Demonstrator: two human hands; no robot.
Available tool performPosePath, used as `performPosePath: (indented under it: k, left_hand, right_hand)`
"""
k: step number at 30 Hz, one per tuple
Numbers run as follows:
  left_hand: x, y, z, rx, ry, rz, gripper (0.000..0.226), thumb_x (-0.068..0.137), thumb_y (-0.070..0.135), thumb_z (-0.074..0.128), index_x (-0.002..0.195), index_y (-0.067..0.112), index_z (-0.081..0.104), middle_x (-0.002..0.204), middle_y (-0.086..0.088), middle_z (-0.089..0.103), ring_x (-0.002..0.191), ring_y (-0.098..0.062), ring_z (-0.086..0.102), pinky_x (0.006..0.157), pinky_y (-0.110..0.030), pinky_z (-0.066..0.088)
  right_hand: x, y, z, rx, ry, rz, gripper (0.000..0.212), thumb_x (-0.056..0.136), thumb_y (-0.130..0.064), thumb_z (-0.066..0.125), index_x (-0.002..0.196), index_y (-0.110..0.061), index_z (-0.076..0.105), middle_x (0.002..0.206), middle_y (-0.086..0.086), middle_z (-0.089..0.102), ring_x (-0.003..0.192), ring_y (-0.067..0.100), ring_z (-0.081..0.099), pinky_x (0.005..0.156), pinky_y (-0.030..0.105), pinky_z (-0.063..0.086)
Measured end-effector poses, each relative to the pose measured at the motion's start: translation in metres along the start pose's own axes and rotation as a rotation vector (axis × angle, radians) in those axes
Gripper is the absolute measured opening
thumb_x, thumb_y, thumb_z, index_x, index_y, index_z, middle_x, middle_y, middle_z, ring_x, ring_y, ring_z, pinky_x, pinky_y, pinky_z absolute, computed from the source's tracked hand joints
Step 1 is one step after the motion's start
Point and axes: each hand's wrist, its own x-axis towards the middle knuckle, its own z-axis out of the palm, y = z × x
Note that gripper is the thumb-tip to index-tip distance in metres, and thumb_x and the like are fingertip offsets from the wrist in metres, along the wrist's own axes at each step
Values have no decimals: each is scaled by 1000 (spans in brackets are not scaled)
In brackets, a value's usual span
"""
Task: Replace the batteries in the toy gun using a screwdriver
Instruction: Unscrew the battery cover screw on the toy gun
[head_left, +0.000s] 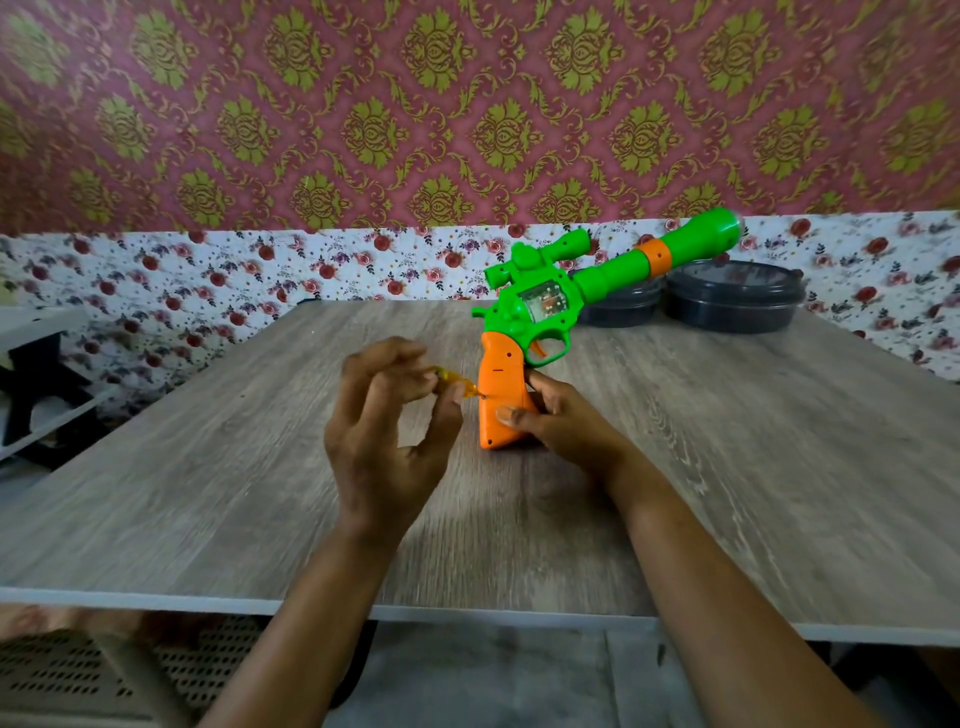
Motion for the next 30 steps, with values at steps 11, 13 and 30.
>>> performPosePath:
  k: [11,13,30]
  left_hand:
    - [0,4,1,-18,-114,55,20,83,-4,58,100,7,55,104,0,63,94,-12,61,85,-9,46]
    - [-2,3,1,-15,-119,66,19,83,-2,59,99,8,54,103,-3,57,92,-12,60,83,-9,45]
    - [-1,2,-2,74,-149,4,19,85,9,65,103,4,67,95,-8,63,82,-9,58,76,-10,45]
  right_hand:
    - [-1,0,0,10,-6,-3,48,89,-12,58,134,-15,43,130,7,57,116,18,55,103,38,42]
    - [-1,1,0,14,-8,-3,47,89,-13,58,134,-16,44,129,6,57,117,19,55,104,40,42]
    - [-1,-1,1,28,0,8,45,89,-9,57,132,-14,45,126,7,59,113,18,57,99,33,44]
